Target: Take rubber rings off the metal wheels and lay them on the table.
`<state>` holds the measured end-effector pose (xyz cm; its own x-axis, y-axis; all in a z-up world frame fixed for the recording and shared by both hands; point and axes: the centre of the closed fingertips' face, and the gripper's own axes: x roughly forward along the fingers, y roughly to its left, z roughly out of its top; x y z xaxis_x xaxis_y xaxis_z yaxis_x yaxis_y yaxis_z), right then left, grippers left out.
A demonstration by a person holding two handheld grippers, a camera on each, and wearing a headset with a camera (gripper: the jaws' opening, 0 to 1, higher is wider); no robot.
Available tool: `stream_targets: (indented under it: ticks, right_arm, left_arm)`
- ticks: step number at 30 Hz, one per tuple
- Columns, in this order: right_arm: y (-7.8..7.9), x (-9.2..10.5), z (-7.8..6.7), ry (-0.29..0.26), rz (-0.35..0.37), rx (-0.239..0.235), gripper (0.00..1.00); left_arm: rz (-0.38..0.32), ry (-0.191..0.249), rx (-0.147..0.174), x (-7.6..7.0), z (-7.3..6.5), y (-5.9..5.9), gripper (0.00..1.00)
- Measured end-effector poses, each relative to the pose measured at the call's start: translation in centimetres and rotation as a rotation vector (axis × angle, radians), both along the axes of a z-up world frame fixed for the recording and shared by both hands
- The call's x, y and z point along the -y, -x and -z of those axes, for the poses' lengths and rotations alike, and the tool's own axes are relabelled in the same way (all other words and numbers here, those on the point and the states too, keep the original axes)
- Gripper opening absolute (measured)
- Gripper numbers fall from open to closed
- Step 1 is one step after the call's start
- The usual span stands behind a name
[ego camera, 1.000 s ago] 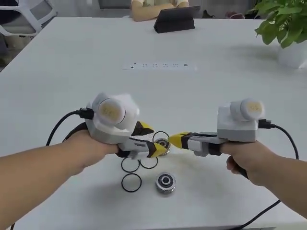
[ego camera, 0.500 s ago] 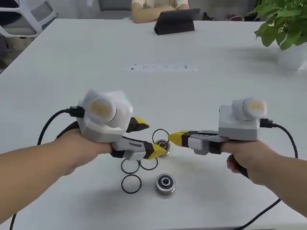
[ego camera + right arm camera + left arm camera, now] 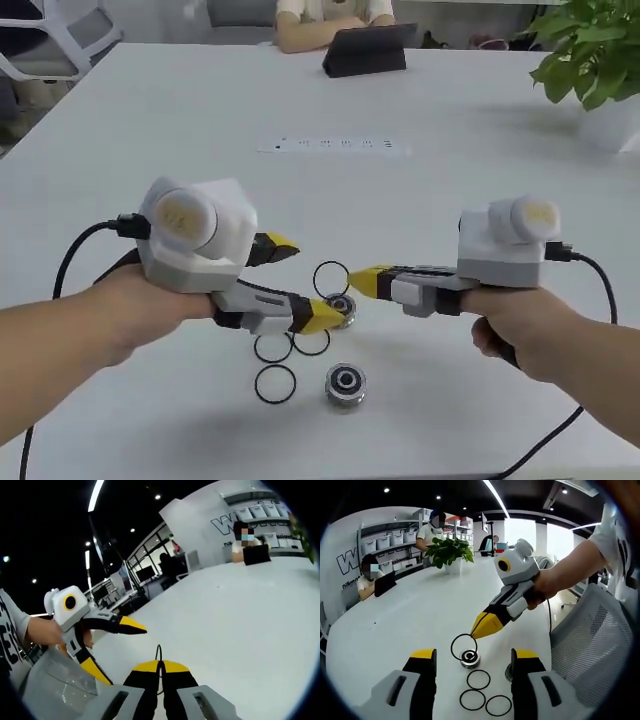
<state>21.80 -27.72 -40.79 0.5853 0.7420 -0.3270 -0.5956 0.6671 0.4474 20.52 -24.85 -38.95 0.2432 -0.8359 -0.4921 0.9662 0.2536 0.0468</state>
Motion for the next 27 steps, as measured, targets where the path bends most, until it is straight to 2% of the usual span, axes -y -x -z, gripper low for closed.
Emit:
stream_targets:
  ticks: [7,14,22,27]
  right_arm:
    - [0.3,-0.4,-0.8,-0.008,-0.008,0.011,0.0]
    - [0.5,-0.6,-1.5,-0.014,-0.014,0.019,0.0]
    - [0.9,-1.1,-2.0,-0.021,-0.023,0.026,0.0]
    - [1.2,-1.5,-2.3,-0.025,-0.032,0.026,0.0]
  left_arm:
    - [0.006,0.012,0.008,-0.6,-1.0,0.6,0.63]
    - [0.002,0.044,0.003,-1.1,-2.5,1.5,0.7]
    - [-0.011,0.041,0.014,-2.9,-3.0,2.0,0.73]
    - [-0.021,0.043,0.01,-3.9,-3.3,2.4,0.76]
